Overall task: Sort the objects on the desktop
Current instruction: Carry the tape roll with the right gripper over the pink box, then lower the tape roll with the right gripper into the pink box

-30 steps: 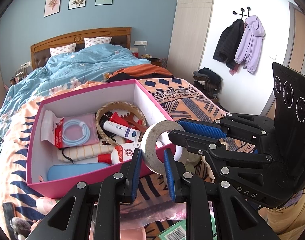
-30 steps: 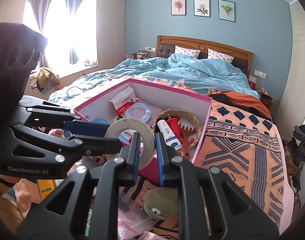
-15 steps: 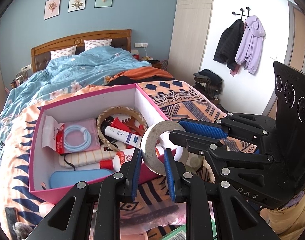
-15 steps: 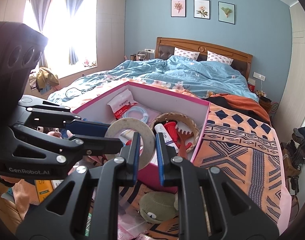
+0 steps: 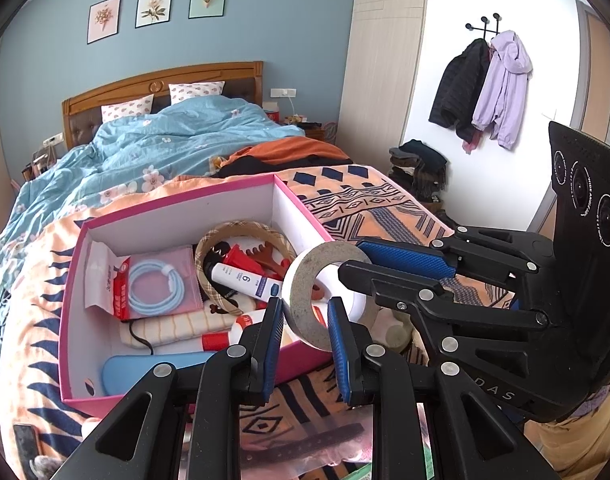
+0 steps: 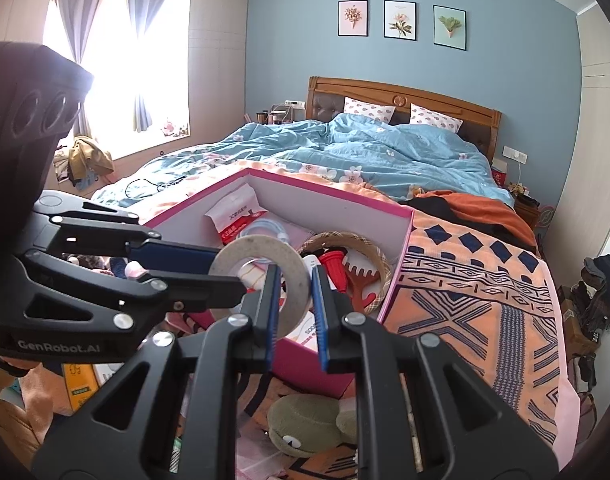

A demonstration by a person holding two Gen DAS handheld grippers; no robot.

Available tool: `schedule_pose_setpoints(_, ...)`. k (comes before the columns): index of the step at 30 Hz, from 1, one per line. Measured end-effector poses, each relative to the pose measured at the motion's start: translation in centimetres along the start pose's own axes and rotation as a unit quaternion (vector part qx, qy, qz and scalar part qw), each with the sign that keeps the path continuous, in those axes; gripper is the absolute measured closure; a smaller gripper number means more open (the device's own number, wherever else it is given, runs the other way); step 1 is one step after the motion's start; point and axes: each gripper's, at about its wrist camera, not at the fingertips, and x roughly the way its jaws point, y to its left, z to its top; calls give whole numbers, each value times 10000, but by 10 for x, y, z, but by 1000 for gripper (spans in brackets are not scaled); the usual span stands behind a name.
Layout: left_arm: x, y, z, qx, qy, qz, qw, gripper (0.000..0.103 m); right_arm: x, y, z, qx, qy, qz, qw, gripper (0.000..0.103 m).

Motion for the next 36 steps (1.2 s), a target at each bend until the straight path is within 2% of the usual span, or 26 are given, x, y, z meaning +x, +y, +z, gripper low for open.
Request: schedule_pose_setpoints(36,38,19,23,-51,76,226,9997,81,35,-19,13,133,100,16,9999,86)
